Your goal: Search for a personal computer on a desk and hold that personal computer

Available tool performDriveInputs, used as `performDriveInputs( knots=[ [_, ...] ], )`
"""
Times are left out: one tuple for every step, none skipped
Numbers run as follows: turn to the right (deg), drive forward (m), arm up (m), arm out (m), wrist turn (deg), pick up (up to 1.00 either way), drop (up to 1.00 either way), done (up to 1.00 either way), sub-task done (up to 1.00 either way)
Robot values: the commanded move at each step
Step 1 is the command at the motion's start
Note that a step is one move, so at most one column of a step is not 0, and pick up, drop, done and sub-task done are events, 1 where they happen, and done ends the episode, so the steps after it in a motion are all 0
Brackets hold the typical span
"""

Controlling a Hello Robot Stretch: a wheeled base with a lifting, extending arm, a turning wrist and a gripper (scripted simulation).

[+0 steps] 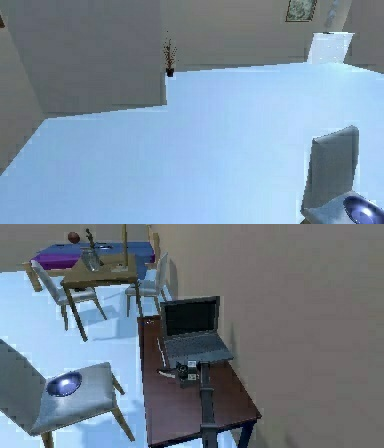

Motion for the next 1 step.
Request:
performDriveInputs(
  knots=[
    [0.0, 0.0, 0.0, 0.0, 0.0, 0.0, 0.0, 1.0, 0.0]
  ],
)
